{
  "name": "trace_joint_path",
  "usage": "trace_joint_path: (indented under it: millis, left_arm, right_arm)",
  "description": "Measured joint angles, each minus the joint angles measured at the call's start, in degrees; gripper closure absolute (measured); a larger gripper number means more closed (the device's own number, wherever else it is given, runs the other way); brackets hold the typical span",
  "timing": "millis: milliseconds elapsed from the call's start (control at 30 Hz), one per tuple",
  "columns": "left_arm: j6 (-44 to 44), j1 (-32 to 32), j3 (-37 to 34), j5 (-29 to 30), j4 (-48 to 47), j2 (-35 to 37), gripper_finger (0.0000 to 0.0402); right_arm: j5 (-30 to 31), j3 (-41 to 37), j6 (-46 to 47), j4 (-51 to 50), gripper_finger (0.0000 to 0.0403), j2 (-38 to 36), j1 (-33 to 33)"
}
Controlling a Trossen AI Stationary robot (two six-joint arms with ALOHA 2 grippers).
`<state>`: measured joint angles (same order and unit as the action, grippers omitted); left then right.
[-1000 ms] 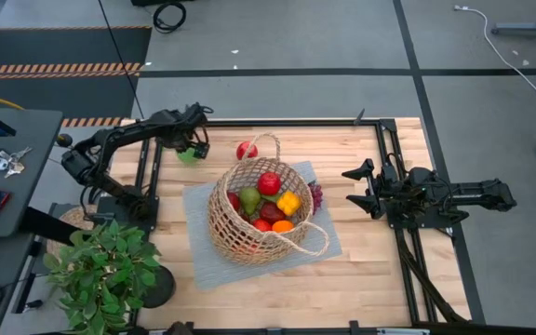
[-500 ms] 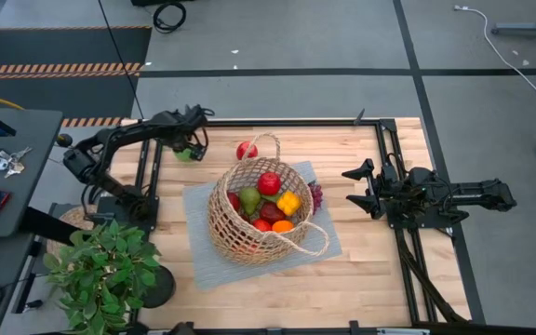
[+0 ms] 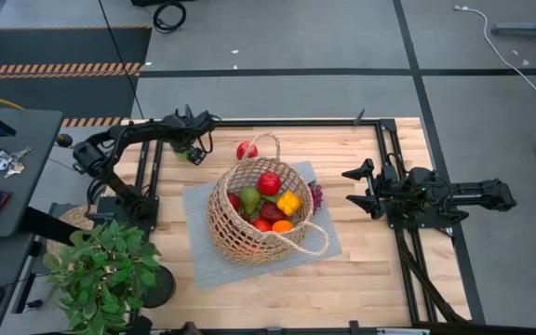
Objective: Build produce basket
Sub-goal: Put the green apple into the basket
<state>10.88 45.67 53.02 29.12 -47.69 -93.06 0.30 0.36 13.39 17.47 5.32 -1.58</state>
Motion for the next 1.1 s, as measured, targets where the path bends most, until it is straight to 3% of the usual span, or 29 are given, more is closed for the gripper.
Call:
trace_joint_path:
  millis: [433, 833, 1100]
  left_arm:
    - [-2.01, -1.58, -0.02, -1.22, -0.54, 0.07, 0.0015]
    - [2.0, -9.82, 3.0, -4.64, -7.27, 0.04, 0.0016]
    - [2.4, -12.93, 3.23, -6.02, -7.06, 0.04, 0.0057]
  right_arm:
    - [0.01, 0.0, 0.0, 0.0, 0.0018, 0.0, 0.01]
    - [0.01, 0.0, 0.0, 0.01, 0.0018, 0.0, -0.01]
    - [0.0, 0.0, 0.0, 0.01, 0.0018, 0.0, 0.0]
